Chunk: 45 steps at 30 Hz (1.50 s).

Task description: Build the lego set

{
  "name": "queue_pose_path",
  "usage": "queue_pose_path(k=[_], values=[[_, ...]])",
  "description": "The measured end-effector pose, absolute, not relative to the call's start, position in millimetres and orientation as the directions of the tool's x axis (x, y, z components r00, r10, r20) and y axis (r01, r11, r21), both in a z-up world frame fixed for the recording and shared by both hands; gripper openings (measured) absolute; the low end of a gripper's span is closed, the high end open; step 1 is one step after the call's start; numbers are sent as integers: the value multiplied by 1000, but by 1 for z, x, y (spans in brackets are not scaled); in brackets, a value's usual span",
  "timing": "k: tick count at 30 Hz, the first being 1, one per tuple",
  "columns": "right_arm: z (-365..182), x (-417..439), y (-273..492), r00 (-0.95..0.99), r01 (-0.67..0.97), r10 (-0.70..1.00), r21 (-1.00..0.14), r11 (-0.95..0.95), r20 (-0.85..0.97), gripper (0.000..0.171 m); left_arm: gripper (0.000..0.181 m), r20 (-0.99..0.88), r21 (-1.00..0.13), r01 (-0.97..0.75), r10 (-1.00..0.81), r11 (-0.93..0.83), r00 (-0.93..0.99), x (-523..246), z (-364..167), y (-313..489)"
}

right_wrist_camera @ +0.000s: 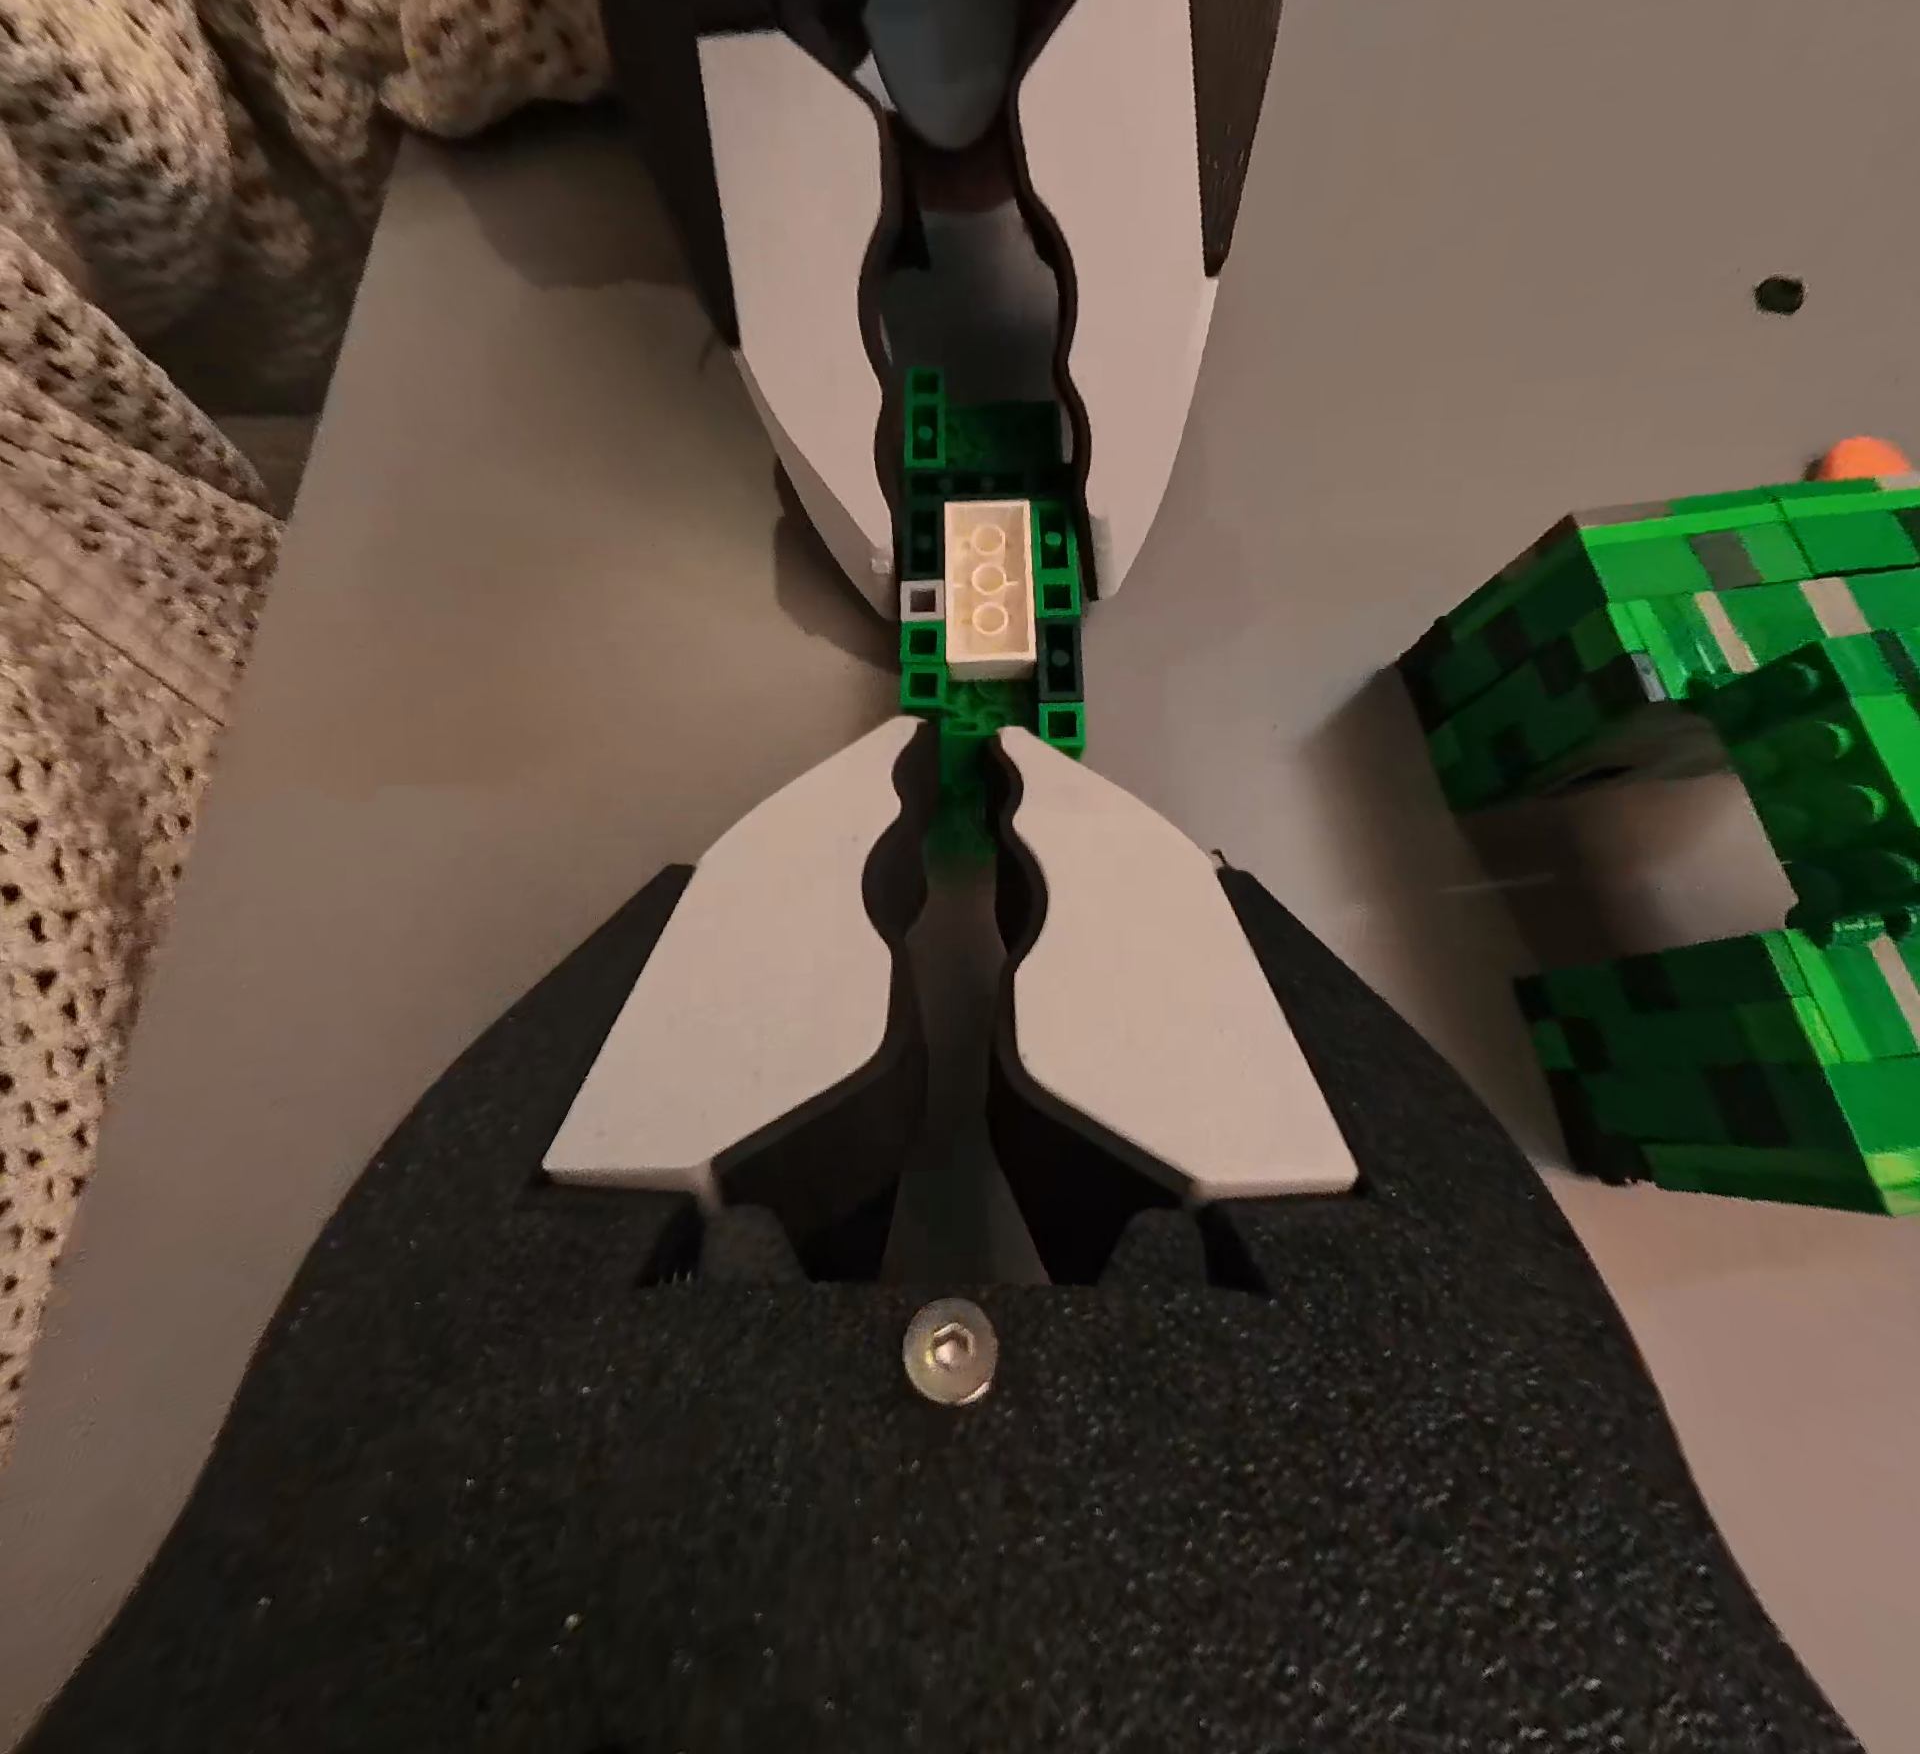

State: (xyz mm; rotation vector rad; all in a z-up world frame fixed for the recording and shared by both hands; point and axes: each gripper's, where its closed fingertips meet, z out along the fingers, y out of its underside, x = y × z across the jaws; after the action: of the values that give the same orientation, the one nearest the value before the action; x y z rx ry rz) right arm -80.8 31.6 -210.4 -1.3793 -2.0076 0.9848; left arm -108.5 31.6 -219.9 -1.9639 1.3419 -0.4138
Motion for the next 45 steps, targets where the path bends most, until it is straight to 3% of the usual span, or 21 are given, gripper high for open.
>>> queue_pose_path(k=[14, 29, 34, 37, 40, 45], values=[[-213, -69, 35, -374, 553, 922, -775, 306, 97, 8, 36, -91, -712, -662, -905, -233, 417, -109, -221, 30], [-215, -80, 24, -404, 560, 913, -772, 302, 64, 8, 36, -57, -720, -646, -906, -253, 419, -108, -221, 27], [-216, -80, 23, -408, 561, 909, -763, 321, 82, 8, 57, -115, -723, -662, -910, -198, 398, -101, -219, 27], [-216, -80, 24, -406, 559, 909, -762, 328, 93, 8, 53, -117, -719, -664, -906, -206, 408, -100, -219, 28], [-216, -81, 23, -401, 561, 911, -761, 326, 94, 8, 38, -125, -712, -666, -894, -221, 430, -102, -220, 32], [-217, -82, 24, -375, 572, 919, -749, 334, 124, 8, 35, -138, -701, -676, -886, -228, 442, -103, -220, 32]])
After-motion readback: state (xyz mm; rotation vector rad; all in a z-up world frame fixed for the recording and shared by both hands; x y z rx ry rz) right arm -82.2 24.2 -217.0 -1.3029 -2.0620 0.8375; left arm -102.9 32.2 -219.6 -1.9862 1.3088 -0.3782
